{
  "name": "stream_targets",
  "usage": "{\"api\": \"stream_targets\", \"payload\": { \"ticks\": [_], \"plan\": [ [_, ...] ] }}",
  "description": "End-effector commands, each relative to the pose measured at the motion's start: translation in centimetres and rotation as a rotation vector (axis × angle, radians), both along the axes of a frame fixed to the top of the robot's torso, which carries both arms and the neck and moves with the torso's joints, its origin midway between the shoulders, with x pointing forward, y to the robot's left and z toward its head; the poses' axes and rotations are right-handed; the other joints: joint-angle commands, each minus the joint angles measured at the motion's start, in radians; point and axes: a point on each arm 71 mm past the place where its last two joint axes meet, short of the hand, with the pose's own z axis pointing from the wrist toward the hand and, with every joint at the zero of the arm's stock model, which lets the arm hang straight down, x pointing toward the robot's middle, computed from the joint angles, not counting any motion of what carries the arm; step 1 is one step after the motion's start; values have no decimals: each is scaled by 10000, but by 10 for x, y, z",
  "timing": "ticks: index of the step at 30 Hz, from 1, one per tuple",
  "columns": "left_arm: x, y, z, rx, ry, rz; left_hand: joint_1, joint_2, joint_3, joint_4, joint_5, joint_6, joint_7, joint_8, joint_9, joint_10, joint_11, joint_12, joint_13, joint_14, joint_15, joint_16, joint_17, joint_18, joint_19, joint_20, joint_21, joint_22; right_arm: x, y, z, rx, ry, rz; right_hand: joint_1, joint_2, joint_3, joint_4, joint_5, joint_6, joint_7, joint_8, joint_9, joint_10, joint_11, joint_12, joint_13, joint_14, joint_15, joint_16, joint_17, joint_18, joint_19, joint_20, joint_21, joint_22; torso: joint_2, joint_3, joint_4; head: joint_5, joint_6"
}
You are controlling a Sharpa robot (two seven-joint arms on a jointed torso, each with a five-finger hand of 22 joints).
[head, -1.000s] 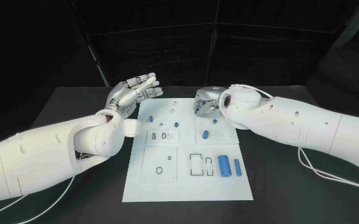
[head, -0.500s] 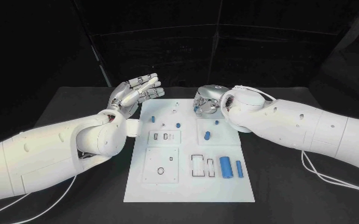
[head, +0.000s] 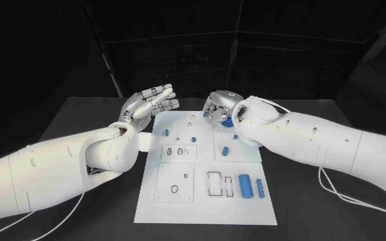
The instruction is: Assemble the parts on the task board
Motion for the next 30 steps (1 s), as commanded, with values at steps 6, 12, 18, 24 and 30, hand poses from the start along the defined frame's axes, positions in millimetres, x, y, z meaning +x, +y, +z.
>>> {"api": "stream_targets", "payload": {
  "ticks": [6,12,18,24,30],
  "plan": [
    [-1,-5,2,-56,-132,-110,13,62,-14,-75,30,47,924,53,10,77,-14,61,9,45,-23,14,-9,1,68,-27,-5,-12,9,16,1,43,-311,-27,-72,-89,149,16,-65,50,3,-71,-12,58,19,-83,-17,65,-48,76,-2,-110,-18,-28,77,16,68,0,83,3,47],
    [-1,-7,3,-67,-155,-129,20,72,-10,-85,31,51,923,52,10,79,-15,61,8,48,-24,16,-9,3,78,-27,-1,-12,13,28,-1,-63,-229,-28,-128,-146,293,54,-72,26,16,-78,-14,37,32,-111,-20,65,-39,90,-5,-111,-20,-22,82,17,128,-22,177,-35,73],
    [-1,-8,4,-67,-172,-131,27,77,-7,-93,32,53,922,52,9,80,-16,62,8,50,-25,16,-10,4,84,-27,1,-12,16,33,-2,-145,-165,-28,-200,-208,372,104,-54,17,22,-77,-13,38,37,-123,-17,60,-32,87,-34,-111,-24,-15,84,14,148,-32,178,-38,52],
    [-1,-9,5,-79,-202,-160,29,79,-6,-97,32,48,922,51,9,80,-16,62,8,50,-25,16,-10,5,86,-27,2,-13,17,37,-4,-328,-68,18,-235,-247,415,129,-46,16,22,-75,-12,44,38,-128,-15,58,-30,89,-41,-110,-26,-12,85,13,169,-50,162,-7,0],
    [-1,-11,6,-96,-216,-205,29,79,-6,-97,32,48,922,51,9,80,-16,62,8,50,-25,16,-10,5,86,-27,2,-13,17,38,-5,-511,44,54,-290,-301,479,180,-110,16,21,-71,-9,52,35,-136,-12,54,-29,91,-56,-108,-34,-9,82,4,146,-34,171,-19,-65]
  ]
}}
